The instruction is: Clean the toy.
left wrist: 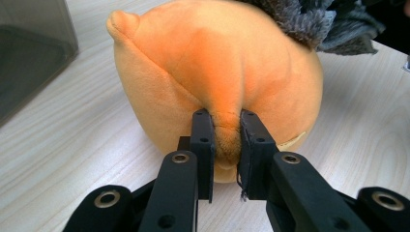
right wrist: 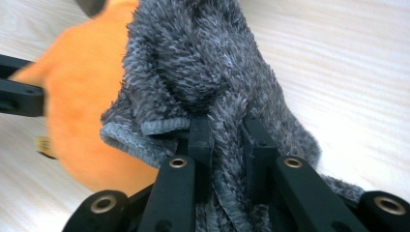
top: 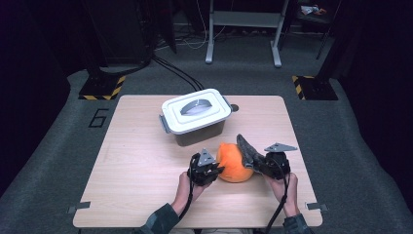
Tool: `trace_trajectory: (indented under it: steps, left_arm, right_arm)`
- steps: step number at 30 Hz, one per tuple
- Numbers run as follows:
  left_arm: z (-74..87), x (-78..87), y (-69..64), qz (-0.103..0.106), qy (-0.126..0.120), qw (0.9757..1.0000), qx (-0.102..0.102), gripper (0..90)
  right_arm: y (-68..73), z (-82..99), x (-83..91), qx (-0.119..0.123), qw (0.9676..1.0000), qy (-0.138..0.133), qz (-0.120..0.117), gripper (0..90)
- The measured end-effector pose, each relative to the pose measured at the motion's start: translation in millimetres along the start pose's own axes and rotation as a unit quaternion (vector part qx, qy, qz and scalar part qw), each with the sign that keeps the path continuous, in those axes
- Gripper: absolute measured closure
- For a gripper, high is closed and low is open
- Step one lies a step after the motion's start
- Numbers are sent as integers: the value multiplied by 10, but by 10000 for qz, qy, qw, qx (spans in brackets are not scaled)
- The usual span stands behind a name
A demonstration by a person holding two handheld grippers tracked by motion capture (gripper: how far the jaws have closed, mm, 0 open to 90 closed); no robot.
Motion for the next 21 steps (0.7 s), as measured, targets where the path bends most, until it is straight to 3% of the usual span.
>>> trace_trajectory:
  steps: [5,6,11,15,19,21]
  left_arm:
    - [-2,1,-3,-6,-7,10000,-3,789]
    - [-1,2,-2,2,-4,10000,4,789]
    - [-8,5,-6,7,-15,10000,7,789]
    - [-12,16,-3,14,-22,10000,13,788]
    - [-23,15,-13,19,-34,10000,26,788]
    - [-33,15,-23,11,-45,10000,10,788]
  right_arm:
    - [-82,138,-42,-180,9998,101,6,773]
    - [-133,233,-80,-238,9994,230,61,773]
    - [-177,351,-128,-416,9986,313,-19,772]
    - [-211,271,-16,-378,9991,183,68,772]
    - [-196,59,195,-335,9993,-174,70,773]
    - [-145,-76,278,-191,9992,-338,56,772]
Point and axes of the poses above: each handheld gripper's, and its own axes: x roughly backward along the jaws, z roughly out of its underside, y roughly to its left, the point moved 10 cm from there along -x, roughly forward along the jaws, and after that the axes turned 14 degrees about x, right-handed, at the moved point
